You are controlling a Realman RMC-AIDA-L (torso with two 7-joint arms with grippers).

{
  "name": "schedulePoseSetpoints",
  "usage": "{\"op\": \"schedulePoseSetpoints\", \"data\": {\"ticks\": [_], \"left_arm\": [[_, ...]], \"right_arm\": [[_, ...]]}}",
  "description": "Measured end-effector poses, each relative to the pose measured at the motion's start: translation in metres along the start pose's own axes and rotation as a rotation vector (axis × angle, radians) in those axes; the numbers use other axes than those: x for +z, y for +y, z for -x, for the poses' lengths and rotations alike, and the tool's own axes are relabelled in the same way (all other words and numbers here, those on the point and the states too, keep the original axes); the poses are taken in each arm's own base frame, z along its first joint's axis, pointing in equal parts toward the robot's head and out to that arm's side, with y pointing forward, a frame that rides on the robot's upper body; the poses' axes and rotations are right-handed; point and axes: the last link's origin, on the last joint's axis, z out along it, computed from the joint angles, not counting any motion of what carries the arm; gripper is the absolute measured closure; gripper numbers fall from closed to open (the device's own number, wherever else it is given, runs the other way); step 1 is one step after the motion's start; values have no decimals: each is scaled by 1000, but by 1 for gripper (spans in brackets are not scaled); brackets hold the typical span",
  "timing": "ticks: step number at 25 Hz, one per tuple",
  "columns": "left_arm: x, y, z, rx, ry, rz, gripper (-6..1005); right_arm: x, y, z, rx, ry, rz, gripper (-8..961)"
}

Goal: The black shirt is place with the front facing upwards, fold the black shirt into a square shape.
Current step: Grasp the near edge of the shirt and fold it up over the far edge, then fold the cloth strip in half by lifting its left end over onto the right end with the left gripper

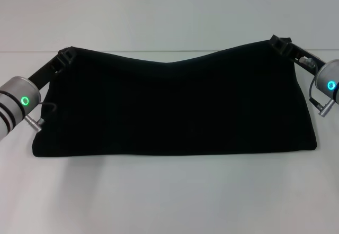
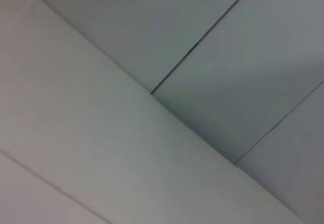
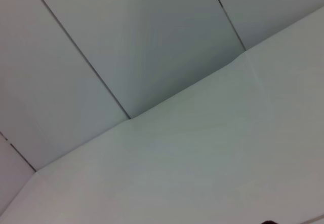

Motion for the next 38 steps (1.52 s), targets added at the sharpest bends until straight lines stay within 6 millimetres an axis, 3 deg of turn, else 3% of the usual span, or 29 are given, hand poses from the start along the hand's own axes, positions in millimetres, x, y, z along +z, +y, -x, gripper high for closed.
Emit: {"op": "schedulePoseSetpoints", "data": {"ticks": [5,8,19,22,24,25,28,33,38], "left_arm": [[-1,1,-1,71,43,4,935],[-1,0,1,70,51,-1,811],[-14,-18,-6,64,74,-32,406],[-29,-22,-14,28,91,40,267],[-41,-25,-18,-23,91,101,218],[-56,-31,-21,-80,89,148,194],[-74,-33,-20,-133,92,209,120],[-117,-34,-17,-175,184,339,126],[-138,-31,0,-200,147,402,122]], "right_arm": [[-2,-4,3,36,-24,-15,559],[-2,-7,4,63,-40,-28,435],[-11,-18,5,95,-63,-34,430],[-22,-18,5,72,-83,45,428],[-39,-16,2,-19,-75,159,427],[-43,-14,-1,-65,-61,197,427],[-52,-9,-9,-170,-24,275,425],[-72,2,-35,-356,45,423,423],[-78,9,-59,-480,146,509,209]]}}
